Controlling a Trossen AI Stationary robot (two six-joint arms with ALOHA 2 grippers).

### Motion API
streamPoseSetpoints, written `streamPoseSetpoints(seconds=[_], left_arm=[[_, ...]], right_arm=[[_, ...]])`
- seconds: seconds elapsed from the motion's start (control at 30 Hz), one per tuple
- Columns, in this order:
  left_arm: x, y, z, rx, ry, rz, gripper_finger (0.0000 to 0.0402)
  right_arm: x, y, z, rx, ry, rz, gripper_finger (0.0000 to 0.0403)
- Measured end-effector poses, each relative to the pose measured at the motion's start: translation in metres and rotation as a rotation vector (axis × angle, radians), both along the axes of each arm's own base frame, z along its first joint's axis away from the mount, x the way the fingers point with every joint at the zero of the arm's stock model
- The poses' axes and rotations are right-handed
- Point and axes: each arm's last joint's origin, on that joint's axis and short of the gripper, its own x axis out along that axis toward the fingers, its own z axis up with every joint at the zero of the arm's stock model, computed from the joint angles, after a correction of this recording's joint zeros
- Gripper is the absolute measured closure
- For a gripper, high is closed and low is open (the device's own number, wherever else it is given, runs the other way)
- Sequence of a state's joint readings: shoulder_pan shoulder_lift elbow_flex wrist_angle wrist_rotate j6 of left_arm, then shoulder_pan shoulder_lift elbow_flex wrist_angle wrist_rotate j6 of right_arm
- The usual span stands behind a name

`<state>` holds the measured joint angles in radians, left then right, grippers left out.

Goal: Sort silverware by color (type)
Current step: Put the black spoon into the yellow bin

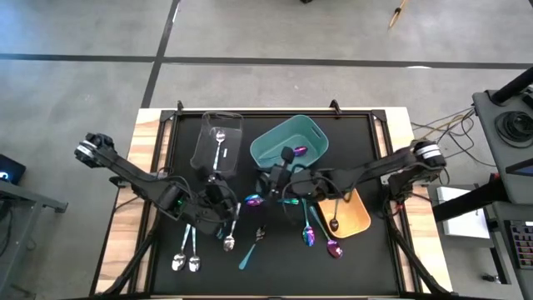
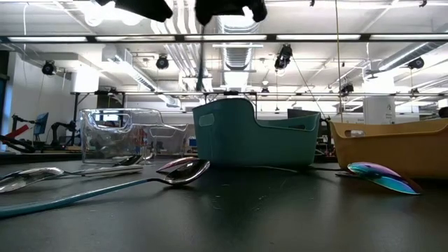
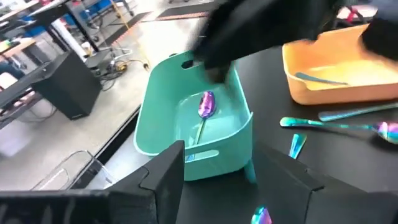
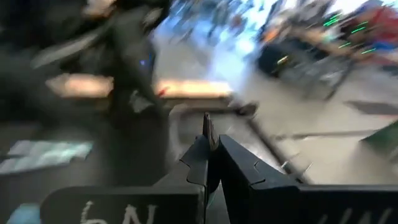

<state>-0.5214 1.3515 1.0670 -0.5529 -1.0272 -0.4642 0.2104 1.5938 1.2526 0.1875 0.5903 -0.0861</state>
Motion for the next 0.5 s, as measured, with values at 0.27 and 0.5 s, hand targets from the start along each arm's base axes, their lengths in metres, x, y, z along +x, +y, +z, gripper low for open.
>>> streamPoseSetpoints(seconds=[0.27, 0.5], left_arm=[[-0.018, 0.003, -0.002, -0.08, -0.056, -0.351, 0.0248], [-0.024, 0.008, -0.028, -0.166, -0.497, -0.674, 0.0268]], right_arm=[[-0.041, 0.003, 0.011, 0.122, 0.197, 0.239, 0.0389], [-0.053, 0.018, 0.009, 0.149, 0.101, 0.343, 0.039]])
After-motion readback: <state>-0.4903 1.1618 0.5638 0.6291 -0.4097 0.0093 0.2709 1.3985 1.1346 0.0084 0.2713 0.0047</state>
